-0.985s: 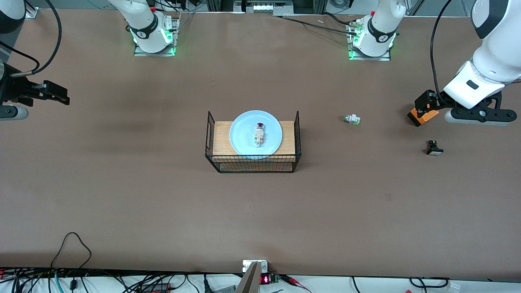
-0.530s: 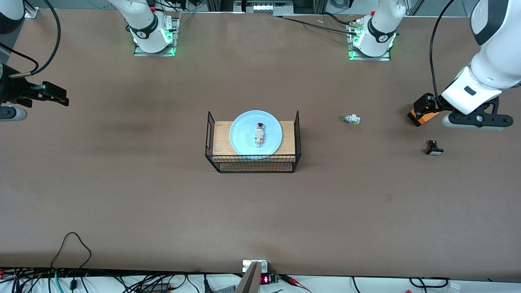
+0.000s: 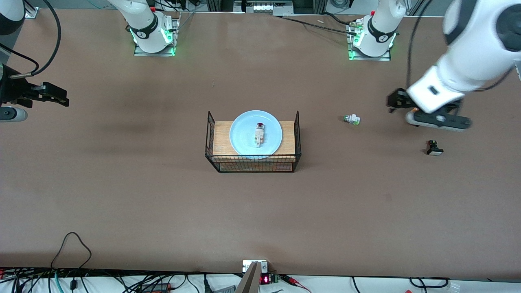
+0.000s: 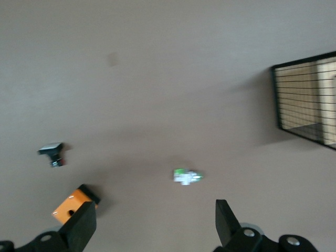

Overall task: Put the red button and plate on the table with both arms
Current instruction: 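Move the left gripper over the red button on the blue plate, then lower the left gripper and grasp the red button on the plate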

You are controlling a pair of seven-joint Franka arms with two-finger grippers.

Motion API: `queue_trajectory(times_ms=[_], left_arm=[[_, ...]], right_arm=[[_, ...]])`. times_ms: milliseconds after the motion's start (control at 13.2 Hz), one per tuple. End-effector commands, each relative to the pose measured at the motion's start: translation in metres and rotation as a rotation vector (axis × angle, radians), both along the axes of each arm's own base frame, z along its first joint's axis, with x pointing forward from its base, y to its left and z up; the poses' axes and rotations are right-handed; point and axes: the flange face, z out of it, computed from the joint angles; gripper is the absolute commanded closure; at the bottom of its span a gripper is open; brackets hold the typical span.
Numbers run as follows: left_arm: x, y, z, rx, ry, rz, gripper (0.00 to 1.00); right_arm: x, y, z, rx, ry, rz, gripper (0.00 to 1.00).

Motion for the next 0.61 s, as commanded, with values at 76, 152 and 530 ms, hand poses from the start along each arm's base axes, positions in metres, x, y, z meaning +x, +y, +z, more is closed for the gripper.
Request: queue_trajectory(times_ms=[76, 152, 530], left_arm=[[0.008, -0.151, -0.014, -0.021, -0.009, 0.025, 0.0], [0.009, -0.186, -0.02, -0.028, -0.016, 0.047, 0.0], [-0.004, -0.323, -0.074, -0.176, -0.177, 0.142, 0.0]], right_arm=[[0.004, -0.002, 0.004, 0.011, 0.0, -0.006, 0.0], [0.004, -0.001, 0.004, 0.011, 0.0, -0.005, 0.0], [0.004, -0.001, 0.004, 0.011, 0.001, -0.005, 0.0]])
